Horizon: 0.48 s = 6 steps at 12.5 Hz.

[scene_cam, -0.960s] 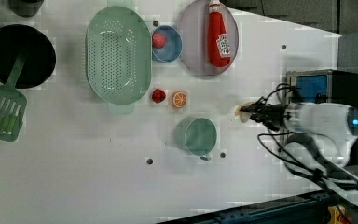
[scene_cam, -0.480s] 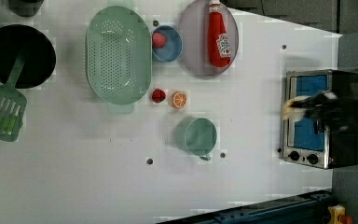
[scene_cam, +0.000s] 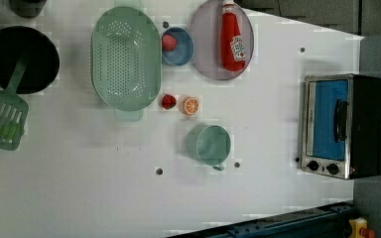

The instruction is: Pick banana from table and place on oven.

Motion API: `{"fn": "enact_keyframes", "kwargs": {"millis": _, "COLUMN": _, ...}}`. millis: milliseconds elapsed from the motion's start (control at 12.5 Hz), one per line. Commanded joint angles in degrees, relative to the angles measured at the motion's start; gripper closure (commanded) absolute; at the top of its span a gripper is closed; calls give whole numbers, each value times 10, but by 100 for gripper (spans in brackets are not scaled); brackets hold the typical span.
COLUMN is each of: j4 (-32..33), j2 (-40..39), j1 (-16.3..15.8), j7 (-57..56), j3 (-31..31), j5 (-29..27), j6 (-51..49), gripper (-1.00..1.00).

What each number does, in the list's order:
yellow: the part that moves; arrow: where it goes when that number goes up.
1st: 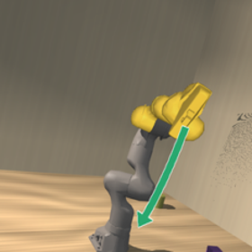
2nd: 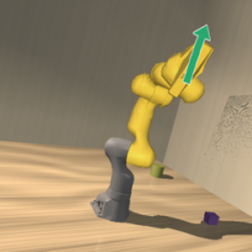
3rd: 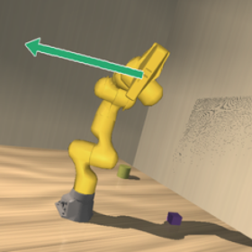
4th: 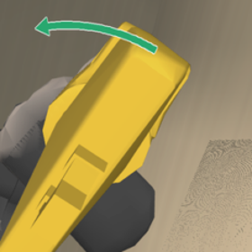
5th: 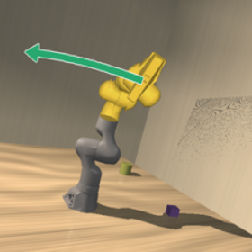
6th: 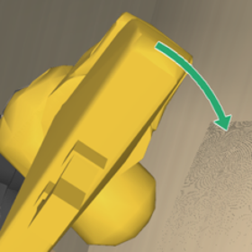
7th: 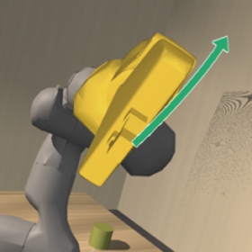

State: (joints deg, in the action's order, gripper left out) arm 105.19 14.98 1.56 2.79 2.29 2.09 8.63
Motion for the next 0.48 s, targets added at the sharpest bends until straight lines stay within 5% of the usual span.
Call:
{"fn": "enact_keyframes", "kwargs": {"millis": 80, "j4": -1, "j2": -79, "j1": 14, "j7": -38, "j3": 52, "j5": -7, "j6": -9, "gripper": 58}}
{"fn": "enact_keyframes", "kwargs": {"millis": 480, "j4": -28, "j2": -157, "j1": 36, "j7": -257, "j3": 195, "j5": -5, "j6": 53, "gripper": 58}}
